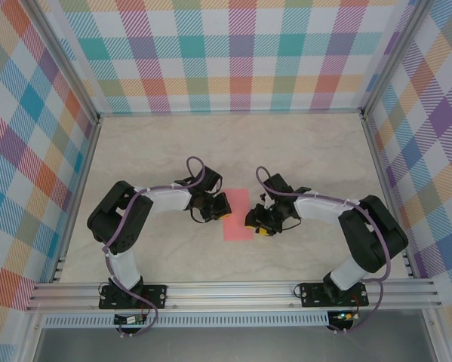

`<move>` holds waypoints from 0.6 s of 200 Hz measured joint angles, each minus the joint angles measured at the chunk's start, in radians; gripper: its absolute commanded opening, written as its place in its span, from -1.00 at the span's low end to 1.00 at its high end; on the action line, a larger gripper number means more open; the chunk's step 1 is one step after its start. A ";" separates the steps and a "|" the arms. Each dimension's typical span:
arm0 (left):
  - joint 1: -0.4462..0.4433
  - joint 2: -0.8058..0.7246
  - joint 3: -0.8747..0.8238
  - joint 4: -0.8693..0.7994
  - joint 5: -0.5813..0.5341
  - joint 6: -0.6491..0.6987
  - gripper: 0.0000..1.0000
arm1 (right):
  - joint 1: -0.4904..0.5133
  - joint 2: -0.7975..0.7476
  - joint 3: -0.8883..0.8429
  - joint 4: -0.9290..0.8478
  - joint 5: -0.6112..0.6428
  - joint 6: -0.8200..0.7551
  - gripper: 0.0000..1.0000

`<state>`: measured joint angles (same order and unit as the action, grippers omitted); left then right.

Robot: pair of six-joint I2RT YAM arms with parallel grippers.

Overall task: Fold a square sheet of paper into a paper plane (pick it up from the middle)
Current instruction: Third fold the triangle at the center of the table.

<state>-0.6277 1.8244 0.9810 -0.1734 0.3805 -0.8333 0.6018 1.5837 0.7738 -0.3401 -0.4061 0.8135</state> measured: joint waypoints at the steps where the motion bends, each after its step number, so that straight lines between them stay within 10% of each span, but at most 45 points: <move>1: 0.000 0.000 0.000 0.000 0.000 0.000 -0.84 | 0.000 0.002 0.000 0.000 0.000 -0.002 -0.15; 120: 0.000 0.000 0.000 0.000 0.000 0.000 -0.84 | 0.021 0.039 0.002 0.003 -0.023 -0.048 -0.26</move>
<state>-0.6277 1.8244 0.9810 -0.1738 0.3805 -0.8337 0.6228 1.6222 0.7757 -0.3367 -0.4294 0.7654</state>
